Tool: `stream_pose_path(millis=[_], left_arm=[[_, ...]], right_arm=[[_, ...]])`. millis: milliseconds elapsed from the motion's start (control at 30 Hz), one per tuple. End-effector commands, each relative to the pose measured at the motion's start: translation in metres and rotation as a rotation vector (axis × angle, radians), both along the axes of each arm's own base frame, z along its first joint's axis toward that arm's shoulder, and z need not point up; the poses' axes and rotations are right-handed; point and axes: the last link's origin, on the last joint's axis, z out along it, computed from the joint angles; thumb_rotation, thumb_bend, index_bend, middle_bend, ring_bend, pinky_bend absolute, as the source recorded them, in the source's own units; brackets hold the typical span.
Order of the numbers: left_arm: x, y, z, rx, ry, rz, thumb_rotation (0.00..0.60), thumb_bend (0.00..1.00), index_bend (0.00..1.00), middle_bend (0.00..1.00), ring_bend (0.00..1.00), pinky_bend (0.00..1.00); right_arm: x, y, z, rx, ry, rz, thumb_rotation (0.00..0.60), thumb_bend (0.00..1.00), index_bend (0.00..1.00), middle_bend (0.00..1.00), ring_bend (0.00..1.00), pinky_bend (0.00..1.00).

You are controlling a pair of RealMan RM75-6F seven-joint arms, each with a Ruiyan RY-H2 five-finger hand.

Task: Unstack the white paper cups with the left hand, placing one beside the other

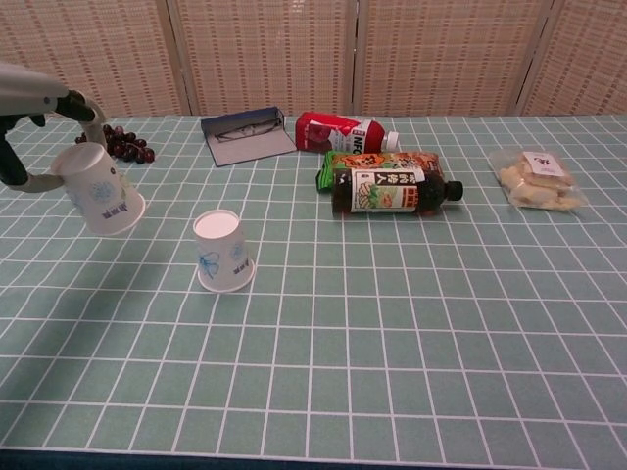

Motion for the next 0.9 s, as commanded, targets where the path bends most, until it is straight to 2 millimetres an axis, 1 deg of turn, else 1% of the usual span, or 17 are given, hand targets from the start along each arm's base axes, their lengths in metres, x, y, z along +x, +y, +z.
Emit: stream_pose_path(millis=[33,200,567,900], left_arm=[[-0.013,0.001,0.001,-0.006,-0.013,0.014,0.600,0.41,0.38,0.07,0.05,0.17],[-0.021,0.003,-0.007,-0.027,-0.040,0.016,0.600,0.41,0.38,0.07,0.05,0.17],[-0.047,0.009,-0.027,-0.060,-0.084,0.060,0.600,0.41,0.38,0.07,0.05,0.17],[-0.055,0.013,-0.039,-0.088,-0.110,0.058,0.600,0.41,0.38,0.07,0.05,0.17]], right_arm=[[0.001,-0.001,-0.002,0.003,0.002,-0.001,0.600,0.25,0.00,0.00,0.00,0.00],[0.001,0.000,-0.004,0.012,0.008,0.001,0.600,0.25,0.00,0.00,0.00,0.00],[0.001,0.000,-0.003,0.016,0.004,0.006,0.600,0.25,0.00,0.00,0.00,0.00],[0.002,0.001,-0.002,0.015,0.001,0.010,0.600,0.25,0.00,0.00,0.00,0.00]])
